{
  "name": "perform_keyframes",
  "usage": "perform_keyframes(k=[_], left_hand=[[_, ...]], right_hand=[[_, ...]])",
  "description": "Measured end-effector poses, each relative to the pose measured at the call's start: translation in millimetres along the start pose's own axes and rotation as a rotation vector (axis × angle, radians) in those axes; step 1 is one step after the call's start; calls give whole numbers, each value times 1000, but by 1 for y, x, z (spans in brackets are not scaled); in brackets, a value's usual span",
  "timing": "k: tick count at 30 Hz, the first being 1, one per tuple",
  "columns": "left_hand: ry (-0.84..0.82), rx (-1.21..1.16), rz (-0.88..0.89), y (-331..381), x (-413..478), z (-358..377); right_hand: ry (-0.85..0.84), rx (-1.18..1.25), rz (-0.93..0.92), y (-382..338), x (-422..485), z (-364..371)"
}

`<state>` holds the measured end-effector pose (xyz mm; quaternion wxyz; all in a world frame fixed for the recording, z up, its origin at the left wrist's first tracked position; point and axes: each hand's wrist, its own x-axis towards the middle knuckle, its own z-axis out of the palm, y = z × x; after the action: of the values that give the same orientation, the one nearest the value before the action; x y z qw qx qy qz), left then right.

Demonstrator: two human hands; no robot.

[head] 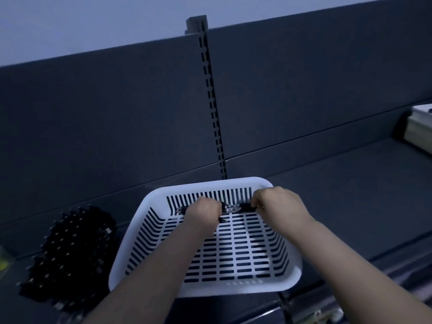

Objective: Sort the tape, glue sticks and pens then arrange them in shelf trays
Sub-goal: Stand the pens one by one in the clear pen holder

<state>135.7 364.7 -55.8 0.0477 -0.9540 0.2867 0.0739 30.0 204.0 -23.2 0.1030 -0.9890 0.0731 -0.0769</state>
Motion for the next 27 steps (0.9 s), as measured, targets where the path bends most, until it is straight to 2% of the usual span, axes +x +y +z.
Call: perform_keyframes(k=[3,5,8,11,14,16,18,20,24,27], left_hand=[[0,-11,54,-5,-1,-5],[150,-186,58,-12,-7,-10],[421,-594,-42,-23,-21,-21],[590,-770,-70,-34,-35,-33],[626,-819,-88,-39,-41,-40],[611,-816,-82,-40,-43,-40],[623,-817,-65,-41,-47,-40],[675,-828,-50,-43,-55,-45],[784,-839,-55,-54,-83,-65],[843,-848,-64,-71,-116,-77]], right_hand=[[-49,-34,-7,-5,13,0],[-98,-49,-25,-12,28,4],[-192,-120,-56,-26,45,12],[-317,-268,-22,-32,49,20],[-407,-357,0,-33,47,22],[-410,-345,1,-35,44,21],[-356,-275,24,-39,40,16],[-230,-166,43,-45,35,8],[105,184,-3,-67,19,-18],[234,427,-81,-103,-3,-39]])
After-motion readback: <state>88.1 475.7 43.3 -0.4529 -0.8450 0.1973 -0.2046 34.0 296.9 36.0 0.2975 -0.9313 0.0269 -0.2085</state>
